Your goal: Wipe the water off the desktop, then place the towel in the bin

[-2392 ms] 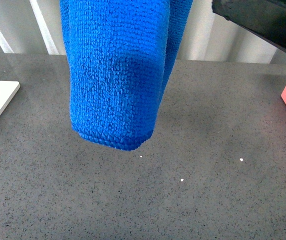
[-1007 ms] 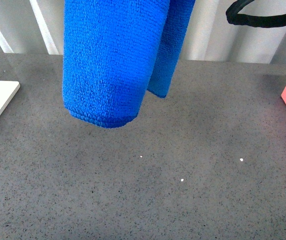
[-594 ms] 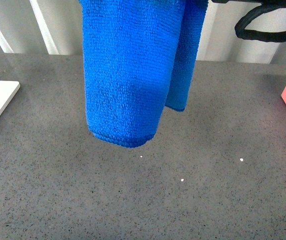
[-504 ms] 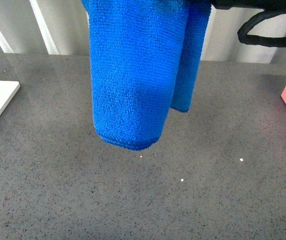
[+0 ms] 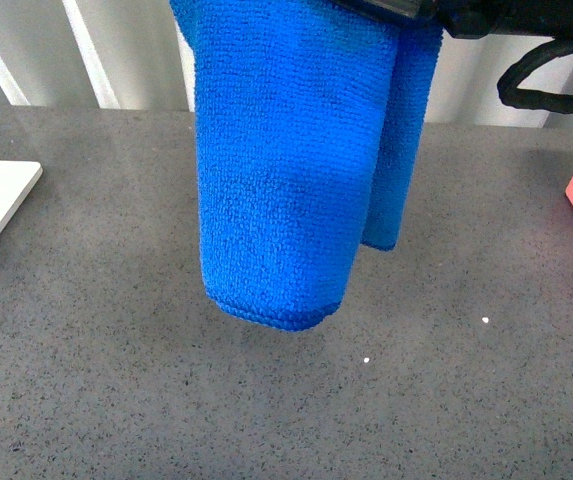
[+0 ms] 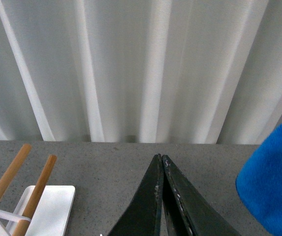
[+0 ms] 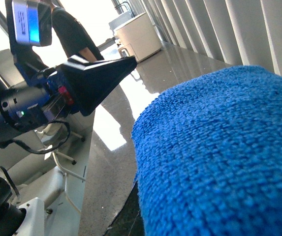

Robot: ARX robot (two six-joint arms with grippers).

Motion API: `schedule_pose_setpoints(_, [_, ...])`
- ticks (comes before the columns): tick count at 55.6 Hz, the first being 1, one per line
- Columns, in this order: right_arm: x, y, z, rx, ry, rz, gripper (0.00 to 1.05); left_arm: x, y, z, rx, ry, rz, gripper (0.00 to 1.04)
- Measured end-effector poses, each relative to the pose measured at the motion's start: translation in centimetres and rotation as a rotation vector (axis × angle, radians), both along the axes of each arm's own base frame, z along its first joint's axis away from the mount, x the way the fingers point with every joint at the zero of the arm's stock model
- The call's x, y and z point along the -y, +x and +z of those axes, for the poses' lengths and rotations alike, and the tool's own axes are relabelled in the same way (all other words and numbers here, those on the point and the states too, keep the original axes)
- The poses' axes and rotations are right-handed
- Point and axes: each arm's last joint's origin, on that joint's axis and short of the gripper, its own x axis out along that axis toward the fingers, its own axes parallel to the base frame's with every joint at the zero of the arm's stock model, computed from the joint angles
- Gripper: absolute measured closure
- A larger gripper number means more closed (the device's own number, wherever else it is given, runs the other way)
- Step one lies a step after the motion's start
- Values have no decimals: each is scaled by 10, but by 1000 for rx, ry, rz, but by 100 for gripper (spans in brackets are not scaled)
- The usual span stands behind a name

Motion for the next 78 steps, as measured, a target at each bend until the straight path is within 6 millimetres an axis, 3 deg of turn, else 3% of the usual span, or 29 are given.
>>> schedule_pose_setpoints(11, [8,-2,-3,-2,-16,-29,99,-20,-31,-24,1,9,9,101])
schedule_pose_setpoints(25, [12,-4,-3,8,-18,-47,99,-31,-55,-39,5,9,1,101])
schedule_pose_setpoints(32, [12,-4,-4,0,-21,-48,99,-40,-64,-44,3,9,8,101])
schedule_pose_setpoints(53, [12,-5,-5,-6,-26,-58,99,-41,-81,-55,16,9,9,101])
schedule_pose_setpoints(78, [15,-4,-5,-5,-25,-66,99,-41,-94,-52,35,9,8,101])
